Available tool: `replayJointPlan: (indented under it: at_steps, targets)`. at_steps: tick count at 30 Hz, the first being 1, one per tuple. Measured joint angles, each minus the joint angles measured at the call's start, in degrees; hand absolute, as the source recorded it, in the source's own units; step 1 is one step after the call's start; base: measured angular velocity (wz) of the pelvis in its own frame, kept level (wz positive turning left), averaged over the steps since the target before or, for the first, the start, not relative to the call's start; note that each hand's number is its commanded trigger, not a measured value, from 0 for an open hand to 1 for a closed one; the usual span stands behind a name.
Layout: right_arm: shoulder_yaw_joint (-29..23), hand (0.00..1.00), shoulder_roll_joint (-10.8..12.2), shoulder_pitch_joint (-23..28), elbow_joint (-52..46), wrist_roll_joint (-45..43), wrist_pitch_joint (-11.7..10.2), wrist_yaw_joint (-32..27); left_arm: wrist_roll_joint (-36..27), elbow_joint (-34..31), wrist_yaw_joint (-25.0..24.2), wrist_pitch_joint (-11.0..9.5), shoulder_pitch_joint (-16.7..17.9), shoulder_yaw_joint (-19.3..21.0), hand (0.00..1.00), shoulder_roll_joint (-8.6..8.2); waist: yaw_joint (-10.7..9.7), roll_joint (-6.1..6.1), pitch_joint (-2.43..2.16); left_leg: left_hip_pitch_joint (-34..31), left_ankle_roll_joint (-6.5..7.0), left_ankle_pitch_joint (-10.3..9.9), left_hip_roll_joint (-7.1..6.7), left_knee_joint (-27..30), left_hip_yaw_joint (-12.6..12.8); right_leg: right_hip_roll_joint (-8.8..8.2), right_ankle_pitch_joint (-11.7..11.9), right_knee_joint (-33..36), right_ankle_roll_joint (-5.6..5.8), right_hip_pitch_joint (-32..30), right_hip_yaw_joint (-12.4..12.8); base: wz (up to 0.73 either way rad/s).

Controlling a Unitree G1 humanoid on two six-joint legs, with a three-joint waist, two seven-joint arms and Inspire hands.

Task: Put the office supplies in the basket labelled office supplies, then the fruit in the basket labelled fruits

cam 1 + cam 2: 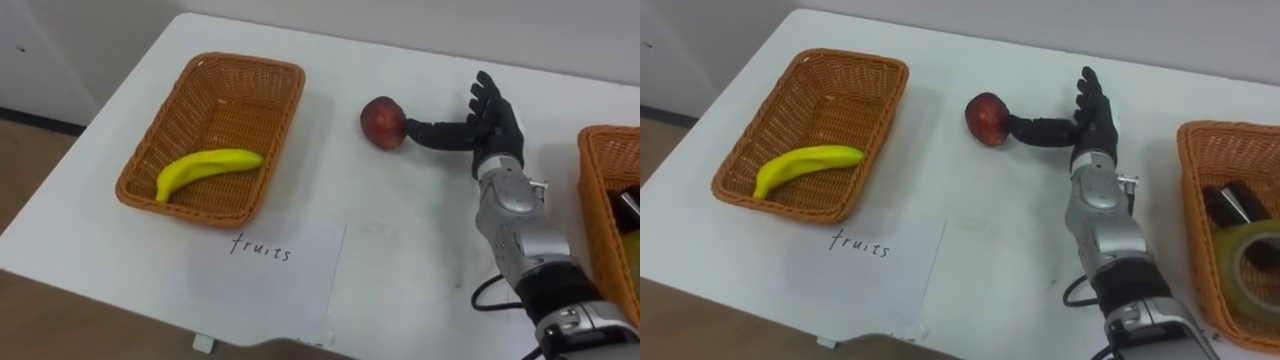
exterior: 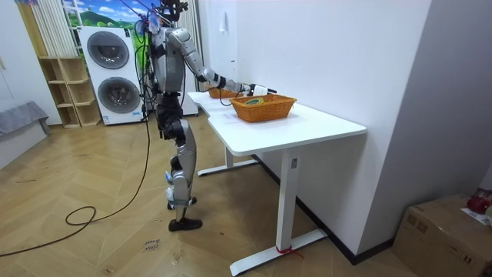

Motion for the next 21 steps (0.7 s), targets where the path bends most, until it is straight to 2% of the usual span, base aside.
replayJointPlan:
  at_steps: [2,10,21]
  targets:
    - [0.01,0.0,0.0,-0.55,0.94,-1.13,0.0,-0.3,-1.32,0.14,0.02,-0.28,-0.18,-0.02,0.0,0.09,0.28,-0.3,0.15,-0.1,0.0,0.0,0.0,0.05,-0.09,0.0,0.0,0.07,0.0,-0.04,-0.04,0.0]
    - [1.28,0.0,0.07,-1.02,0.74,-7.7,0.0,-0.71,-1.4,1.22,0.08,-0.96,-1.43,-1.07,0.0,0.47,0.43,-0.31,0.14,-1.38,-0.03,0.12,0.08,0.08,-0.11,0.07,0.1,0.24,-0.16,-1.22,-0.36,0.01]
    - [3.51,0.0,0.08,-1.68,-0.54,-7.95,-0.01,-0.67,-1.34,1.2,0.08,-2.62,-1.82,-1.07,0.0,0.97,0.52,-0.44,0.06,-1.43,0.03,0.2,-0.01,-0.37,-0.13,-0.13,0.09,0.02,-0.14,-1.31,-1.01,0.0]
